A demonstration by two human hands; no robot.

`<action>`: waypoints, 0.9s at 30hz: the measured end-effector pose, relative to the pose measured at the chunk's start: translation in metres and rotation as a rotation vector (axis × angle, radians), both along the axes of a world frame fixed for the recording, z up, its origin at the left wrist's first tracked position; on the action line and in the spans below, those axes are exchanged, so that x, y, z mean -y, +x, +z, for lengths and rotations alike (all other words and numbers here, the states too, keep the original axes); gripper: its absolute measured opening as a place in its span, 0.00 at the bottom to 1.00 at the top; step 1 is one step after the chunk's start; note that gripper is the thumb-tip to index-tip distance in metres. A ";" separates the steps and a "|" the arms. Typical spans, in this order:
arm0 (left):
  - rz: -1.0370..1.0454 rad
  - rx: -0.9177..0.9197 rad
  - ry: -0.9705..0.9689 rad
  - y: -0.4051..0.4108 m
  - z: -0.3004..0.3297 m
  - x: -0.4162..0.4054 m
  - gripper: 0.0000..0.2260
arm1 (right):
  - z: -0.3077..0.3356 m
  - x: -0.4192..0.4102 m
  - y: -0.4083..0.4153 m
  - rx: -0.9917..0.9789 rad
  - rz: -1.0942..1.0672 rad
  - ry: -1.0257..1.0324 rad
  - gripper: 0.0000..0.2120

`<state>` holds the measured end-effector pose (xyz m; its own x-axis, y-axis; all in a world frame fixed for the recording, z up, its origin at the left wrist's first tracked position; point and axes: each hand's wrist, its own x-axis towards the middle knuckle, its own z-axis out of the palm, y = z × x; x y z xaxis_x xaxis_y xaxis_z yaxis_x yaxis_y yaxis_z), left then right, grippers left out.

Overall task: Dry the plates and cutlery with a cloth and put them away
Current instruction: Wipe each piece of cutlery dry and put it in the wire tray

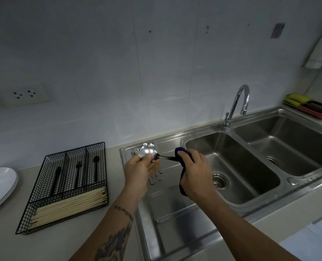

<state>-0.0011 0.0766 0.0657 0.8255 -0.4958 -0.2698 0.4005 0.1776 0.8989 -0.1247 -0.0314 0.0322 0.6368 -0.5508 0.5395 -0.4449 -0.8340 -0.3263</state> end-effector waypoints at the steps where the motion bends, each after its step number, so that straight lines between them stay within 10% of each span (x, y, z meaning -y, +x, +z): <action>1: 0.016 -0.028 -0.006 -0.001 -0.001 0.001 0.07 | 0.000 -0.003 0.000 0.015 0.030 -0.020 0.30; 27: 0.165 -0.318 -0.028 0.014 -0.011 -0.023 0.06 | -0.020 -0.008 -0.002 -0.117 0.224 0.055 0.35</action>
<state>0.0126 0.0994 0.0549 0.7720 -0.3741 -0.5139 0.6232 0.2862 0.7278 -0.1266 -0.0230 0.0127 0.8028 -0.4149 0.4281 -0.2881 -0.8987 -0.3308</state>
